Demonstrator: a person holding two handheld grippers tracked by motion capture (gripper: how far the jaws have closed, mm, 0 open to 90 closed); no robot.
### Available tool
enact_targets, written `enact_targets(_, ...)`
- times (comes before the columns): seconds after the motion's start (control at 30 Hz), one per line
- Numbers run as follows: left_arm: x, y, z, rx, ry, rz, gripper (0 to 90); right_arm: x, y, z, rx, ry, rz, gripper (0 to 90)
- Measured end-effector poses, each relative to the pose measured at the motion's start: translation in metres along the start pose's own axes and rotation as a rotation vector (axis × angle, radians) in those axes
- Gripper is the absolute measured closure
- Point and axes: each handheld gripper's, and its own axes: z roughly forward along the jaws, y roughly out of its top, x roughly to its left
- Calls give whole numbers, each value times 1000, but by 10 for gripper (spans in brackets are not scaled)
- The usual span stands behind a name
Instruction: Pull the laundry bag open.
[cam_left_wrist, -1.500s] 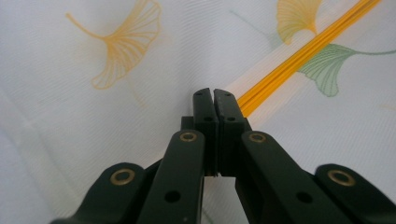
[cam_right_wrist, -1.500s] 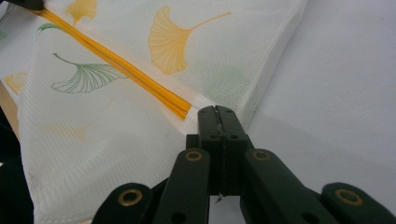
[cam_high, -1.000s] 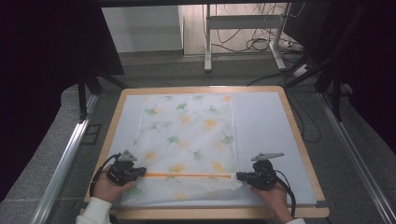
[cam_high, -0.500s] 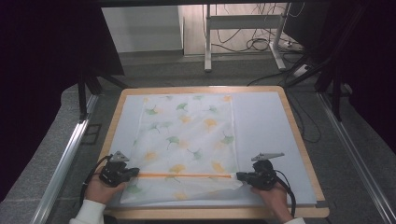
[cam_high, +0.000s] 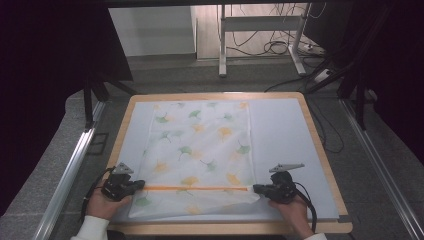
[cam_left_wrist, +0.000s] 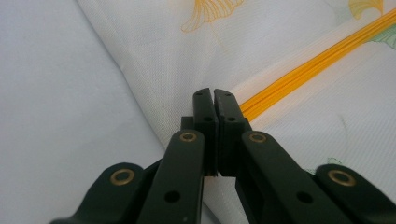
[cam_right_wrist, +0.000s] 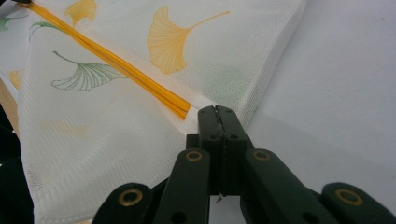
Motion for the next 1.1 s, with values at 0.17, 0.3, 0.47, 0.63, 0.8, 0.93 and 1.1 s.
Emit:
enact_targets(0.17, 3, -3, -2, -7, -4, -13, 893, 0, 0, 0, -1, 2, 0, 894)
enact_targets(0.3, 3, -4, -2, -3, 4, -8, 893, 0, 0, 0, -1, 3, 1, 894)
enact_targets(0.47, 5, -6, -4, -9, -1, -14, 890, 0, 0, 0, 0, 2, 1, 895)
enact_targets(0.63, 8, -9, -5, -15, -11, -24, 886, 0, 0, 0, 0, 3, 1, 894)
enact_targets(0.8, 8, -9, -4, -15, -10, -23, 887, 0, 0, 0, 2, 0, -1, 894)
enact_targets(0.93, 8, -8, -2, -24, -7, -20, 888, 0, 1, 0, 2, 1, -1, 894)
enact_targets(1.1, 10, -9, -1, -41, -24, -37, 887, 1, 1, 0, 6, -8, -11, 893)
